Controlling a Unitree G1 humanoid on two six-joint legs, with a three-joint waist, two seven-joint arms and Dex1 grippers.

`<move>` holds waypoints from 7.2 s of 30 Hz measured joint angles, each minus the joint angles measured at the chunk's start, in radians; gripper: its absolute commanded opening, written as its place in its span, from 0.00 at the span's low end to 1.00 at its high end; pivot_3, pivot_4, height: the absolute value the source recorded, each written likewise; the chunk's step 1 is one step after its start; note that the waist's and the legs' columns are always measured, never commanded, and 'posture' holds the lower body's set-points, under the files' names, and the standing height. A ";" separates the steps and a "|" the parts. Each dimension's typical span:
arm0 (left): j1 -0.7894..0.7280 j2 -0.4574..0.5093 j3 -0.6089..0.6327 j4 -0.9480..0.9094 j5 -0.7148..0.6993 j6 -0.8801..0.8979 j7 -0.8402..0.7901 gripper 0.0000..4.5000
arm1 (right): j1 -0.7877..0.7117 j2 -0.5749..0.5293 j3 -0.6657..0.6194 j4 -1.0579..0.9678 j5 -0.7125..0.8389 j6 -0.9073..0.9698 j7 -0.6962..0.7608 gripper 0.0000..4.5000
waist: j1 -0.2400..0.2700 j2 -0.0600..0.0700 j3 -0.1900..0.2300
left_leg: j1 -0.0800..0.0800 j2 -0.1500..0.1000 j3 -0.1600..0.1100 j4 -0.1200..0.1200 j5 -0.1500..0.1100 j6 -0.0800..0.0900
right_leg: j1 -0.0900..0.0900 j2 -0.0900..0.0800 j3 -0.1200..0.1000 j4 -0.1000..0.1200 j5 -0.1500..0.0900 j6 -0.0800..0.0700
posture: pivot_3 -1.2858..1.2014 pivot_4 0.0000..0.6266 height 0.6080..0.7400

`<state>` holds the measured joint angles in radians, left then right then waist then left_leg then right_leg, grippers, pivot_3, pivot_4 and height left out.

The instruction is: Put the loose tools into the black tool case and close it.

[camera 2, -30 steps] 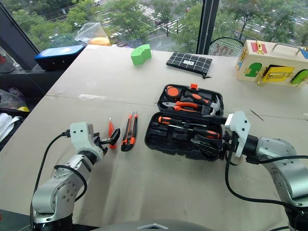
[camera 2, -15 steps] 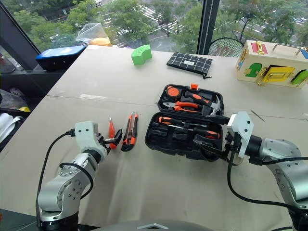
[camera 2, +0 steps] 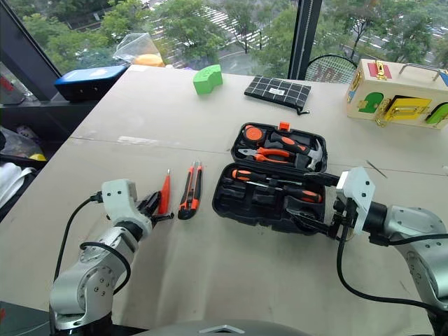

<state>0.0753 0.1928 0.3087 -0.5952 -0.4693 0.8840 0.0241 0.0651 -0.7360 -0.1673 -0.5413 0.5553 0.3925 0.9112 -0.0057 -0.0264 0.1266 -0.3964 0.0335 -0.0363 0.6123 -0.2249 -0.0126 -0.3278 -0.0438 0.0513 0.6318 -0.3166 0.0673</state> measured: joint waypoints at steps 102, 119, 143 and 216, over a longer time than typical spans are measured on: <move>-1.008 0.212 -0.752 1.219 0.556 -0.957 -1.473 0.07 | 0.477 0.034 -0.282 -0.322 -0.001 -0.006 -0.111 1.00 | 0.016 0.001 0.002 | 0.000 -0.002 -0.002 0.005 0.000 0.001 | 0.000 0.003 0.000 0.006 -0.002 0.004 | 0.52 0.24 1.00; -0.996 0.214 -0.636 1.021 0.409 -0.529 -1.490 0.70 | 0.481 0.059 -0.263 -0.322 -0.039 -0.008 -0.137 1.00 | 0.014 0.001 0.004 | -0.001 -0.001 -0.002 0.006 0.000 0.001 | 0.000 0.004 0.000 0.007 -0.002 0.004 | 0.52 0.24 1.00; -0.692 0.161 -0.589 0.884 0.366 -0.573 -1.147 0.01 | 0.434 0.035 -0.232 -0.280 -0.050 0.008 -0.136 1.00 | 0.017 0.001 -0.002 | 0.001 0.000 -0.001 0.007 0.000 0.001 | 0.000 0.004 0.002 0.009 -0.002 0.004 | 0.52 0.24 1.00; -0.220 0.151 -0.262 0.159 0.095 0.099 -0.177 0.42 | 0.289 0.015 -0.089 -0.224 -0.015 -0.001 -0.090 1.00 | 0.017 0.003 -0.005 | 0.002 0.002 0.000 0.005 0.000 0.000 | 0.000 0.005 0.003 0.008 -0.002 0.003 | 0.52 0.24 1.00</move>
<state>-0.1450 0.3434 0.0465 -0.4362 -0.3747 0.9833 -0.1532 0.3538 -0.7211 -0.2564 -0.7648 0.5402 0.3911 0.8210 0.0112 -0.0230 0.1214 -0.3939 0.0352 -0.0363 0.6175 -0.2249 -0.0125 -0.3274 -0.0390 0.0540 0.6401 -0.3183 0.0704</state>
